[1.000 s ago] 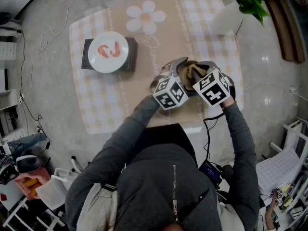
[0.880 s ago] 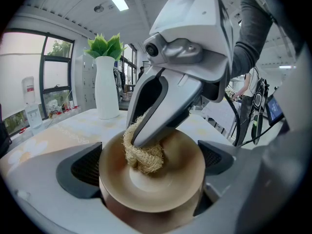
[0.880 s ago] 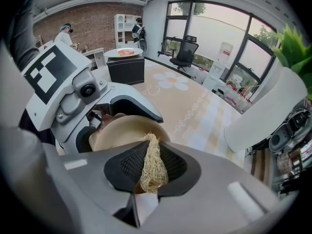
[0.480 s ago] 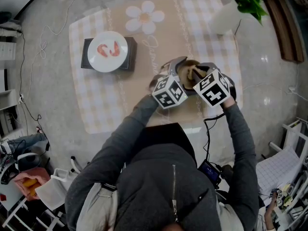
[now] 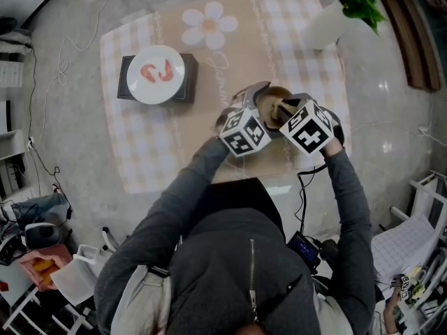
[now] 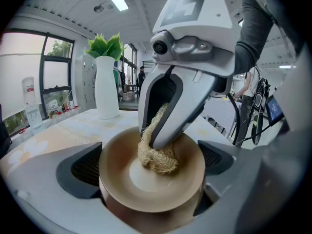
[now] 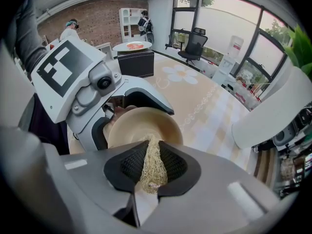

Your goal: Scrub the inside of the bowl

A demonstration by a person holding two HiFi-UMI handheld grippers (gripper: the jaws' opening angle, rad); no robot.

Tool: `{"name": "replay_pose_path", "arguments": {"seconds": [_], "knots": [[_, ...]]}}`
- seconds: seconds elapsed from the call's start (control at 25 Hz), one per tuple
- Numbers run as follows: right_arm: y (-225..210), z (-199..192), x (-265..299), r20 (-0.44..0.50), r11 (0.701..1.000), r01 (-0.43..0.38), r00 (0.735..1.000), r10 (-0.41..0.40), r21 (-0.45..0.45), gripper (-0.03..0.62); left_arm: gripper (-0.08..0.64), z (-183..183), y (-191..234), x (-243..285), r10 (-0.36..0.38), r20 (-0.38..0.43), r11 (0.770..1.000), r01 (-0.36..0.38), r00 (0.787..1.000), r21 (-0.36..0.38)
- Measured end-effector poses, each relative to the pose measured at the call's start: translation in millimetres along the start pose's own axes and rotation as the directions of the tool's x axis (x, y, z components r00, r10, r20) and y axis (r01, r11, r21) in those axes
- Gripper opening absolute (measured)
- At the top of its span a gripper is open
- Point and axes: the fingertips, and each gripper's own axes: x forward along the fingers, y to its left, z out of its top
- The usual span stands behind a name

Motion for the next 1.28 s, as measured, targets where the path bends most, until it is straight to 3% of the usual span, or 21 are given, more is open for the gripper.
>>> {"name": "replay_pose_path", "arguments": {"seconds": [0.28, 0.8, 1.28], "knots": [[6, -1, 0, -0.012, 0.999, -0.048, 0.999, 0.048, 0.010, 0.057, 0.598, -1, 0, 0, 0.000, 0.000, 1.000, 0.000, 1.000, 0.002], [17, 5, 0, 0.077, 0.976, -0.180, 0.982, 0.172, 0.120, 0.057, 0.598, -1, -1, 0, -0.001, 0.000, 1.000, 0.001, 1.000, 0.002], [13, 3, 4, 0.066, 0.986, -0.117, 0.992, 0.110, 0.116, 0.057, 0.598, -1, 0, 1, 0.000, -0.002, 1.000, 0.000, 1.000, 0.001]]}}
